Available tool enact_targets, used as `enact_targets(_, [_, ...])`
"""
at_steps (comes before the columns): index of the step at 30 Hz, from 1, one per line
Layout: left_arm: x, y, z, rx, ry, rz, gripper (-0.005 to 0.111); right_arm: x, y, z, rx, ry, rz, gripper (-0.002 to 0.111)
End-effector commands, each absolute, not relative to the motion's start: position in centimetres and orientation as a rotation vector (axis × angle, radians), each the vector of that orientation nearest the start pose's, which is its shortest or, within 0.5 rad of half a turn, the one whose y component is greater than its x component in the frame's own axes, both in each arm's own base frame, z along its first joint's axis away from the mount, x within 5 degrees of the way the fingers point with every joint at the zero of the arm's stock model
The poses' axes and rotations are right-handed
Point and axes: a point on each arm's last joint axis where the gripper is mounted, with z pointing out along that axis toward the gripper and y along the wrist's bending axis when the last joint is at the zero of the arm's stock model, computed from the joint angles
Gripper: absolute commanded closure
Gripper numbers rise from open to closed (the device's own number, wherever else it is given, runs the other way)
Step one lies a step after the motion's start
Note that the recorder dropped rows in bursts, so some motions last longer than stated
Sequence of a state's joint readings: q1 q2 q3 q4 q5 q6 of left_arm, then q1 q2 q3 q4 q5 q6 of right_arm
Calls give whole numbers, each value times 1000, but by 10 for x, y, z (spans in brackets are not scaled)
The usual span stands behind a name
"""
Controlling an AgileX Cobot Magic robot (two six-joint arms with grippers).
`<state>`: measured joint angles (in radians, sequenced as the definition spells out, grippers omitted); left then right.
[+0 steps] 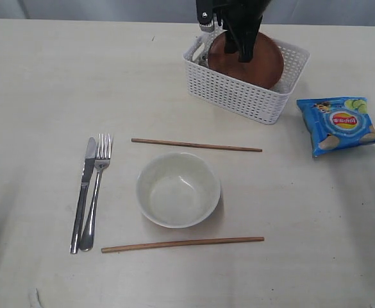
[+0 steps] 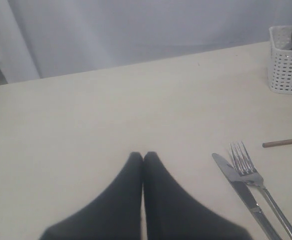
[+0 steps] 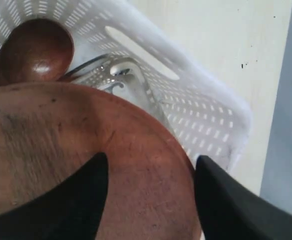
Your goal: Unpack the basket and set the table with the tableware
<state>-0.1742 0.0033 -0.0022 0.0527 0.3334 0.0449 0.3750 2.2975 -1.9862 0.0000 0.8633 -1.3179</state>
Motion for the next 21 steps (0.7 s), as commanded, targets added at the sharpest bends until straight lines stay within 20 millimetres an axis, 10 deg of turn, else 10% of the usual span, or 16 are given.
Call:
enact_targets(1, [53, -8, 184, 228, 1798, -41, 107, 471, 187, 179, -2044, 1834, -245, 58])
enact_targets(15, [53, -8, 184, 228, 1798, -41, 107, 477, 179, 197, -1458, 2205, -187, 58])
enact_targets(21, [53, -8, 184, 228, 1798, -41, 107, 478, 117, 222, -879, 2549, 241, 58])
